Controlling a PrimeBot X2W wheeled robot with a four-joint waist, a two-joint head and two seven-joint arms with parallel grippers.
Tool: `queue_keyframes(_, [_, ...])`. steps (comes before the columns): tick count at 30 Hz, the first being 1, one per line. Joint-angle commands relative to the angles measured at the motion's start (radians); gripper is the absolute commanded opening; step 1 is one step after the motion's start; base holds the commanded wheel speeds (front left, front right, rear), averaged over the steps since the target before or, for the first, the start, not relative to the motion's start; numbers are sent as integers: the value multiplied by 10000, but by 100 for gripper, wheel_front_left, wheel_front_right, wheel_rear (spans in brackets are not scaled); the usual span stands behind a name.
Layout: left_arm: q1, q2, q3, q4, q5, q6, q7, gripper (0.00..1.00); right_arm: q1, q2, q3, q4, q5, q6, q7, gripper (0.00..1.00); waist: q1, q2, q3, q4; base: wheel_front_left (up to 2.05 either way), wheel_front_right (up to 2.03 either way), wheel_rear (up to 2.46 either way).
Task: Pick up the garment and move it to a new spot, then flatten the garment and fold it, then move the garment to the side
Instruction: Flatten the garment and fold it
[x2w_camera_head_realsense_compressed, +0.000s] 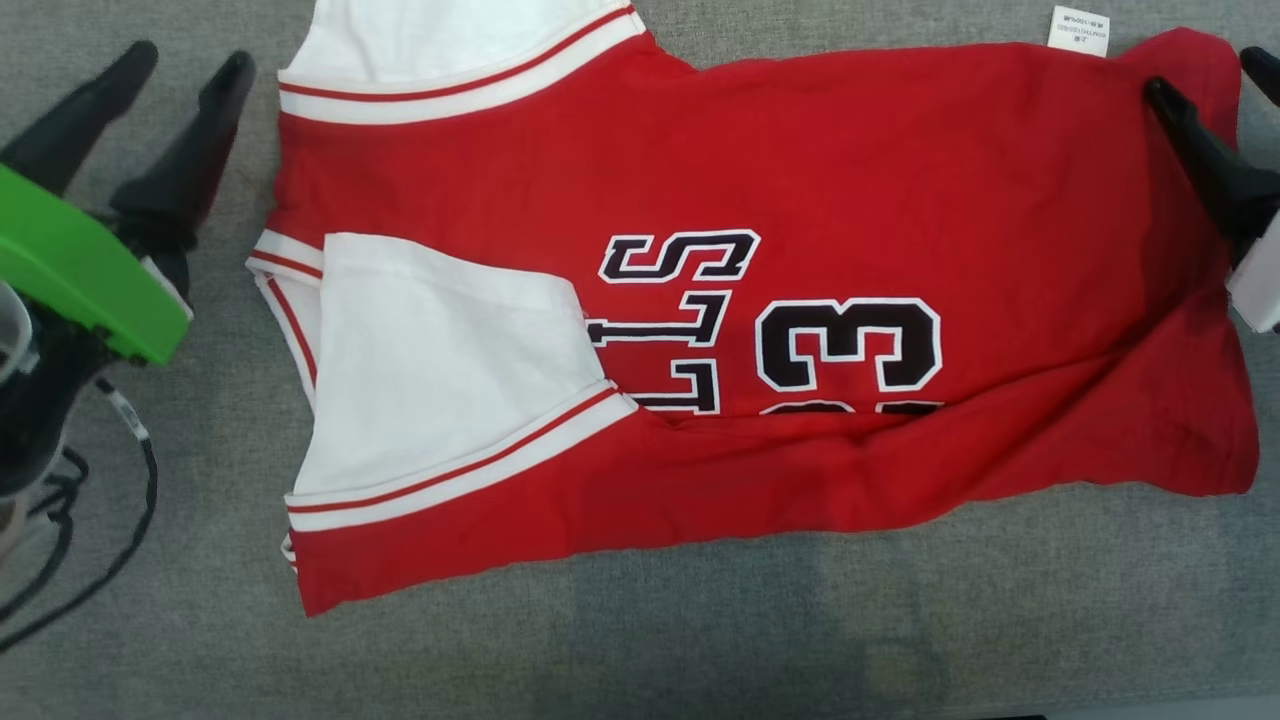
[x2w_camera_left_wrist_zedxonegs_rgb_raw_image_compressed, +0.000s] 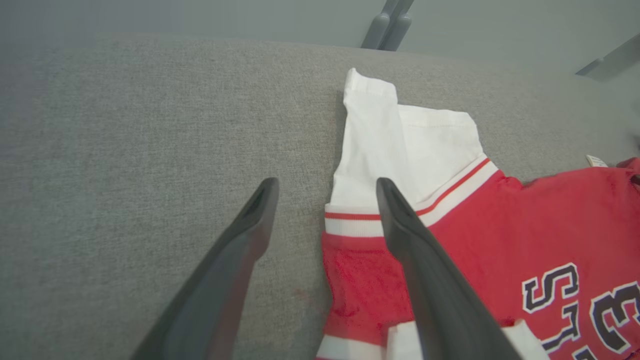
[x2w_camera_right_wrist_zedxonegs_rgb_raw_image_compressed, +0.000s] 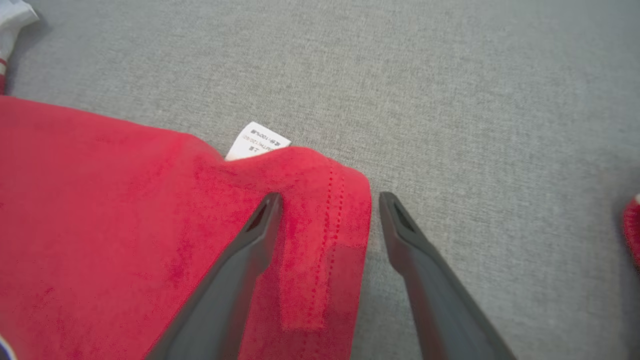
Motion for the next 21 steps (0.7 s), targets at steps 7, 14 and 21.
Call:
queue_keyframes(7, [-2375,-429,-332,1739,-1046,-806,1628,100,-1214,147,1088,1518,-53,-7,-525,100,-1,0,689,-319,0,0,0])
queue_keyframes(14, [-3733,-806,-273,3131,-2516,-783,3385,100,-1688,94,1821,2008,315,-9,-796,100,-1,0,673,-611,0,0,0])
queue_keyframes(21, [-4327,-486,-378,3862,-2870,-544,4544,100,-1736,24,2372,1946,756,-7,-927,29,-1,0,661,-1049,0,0,0])
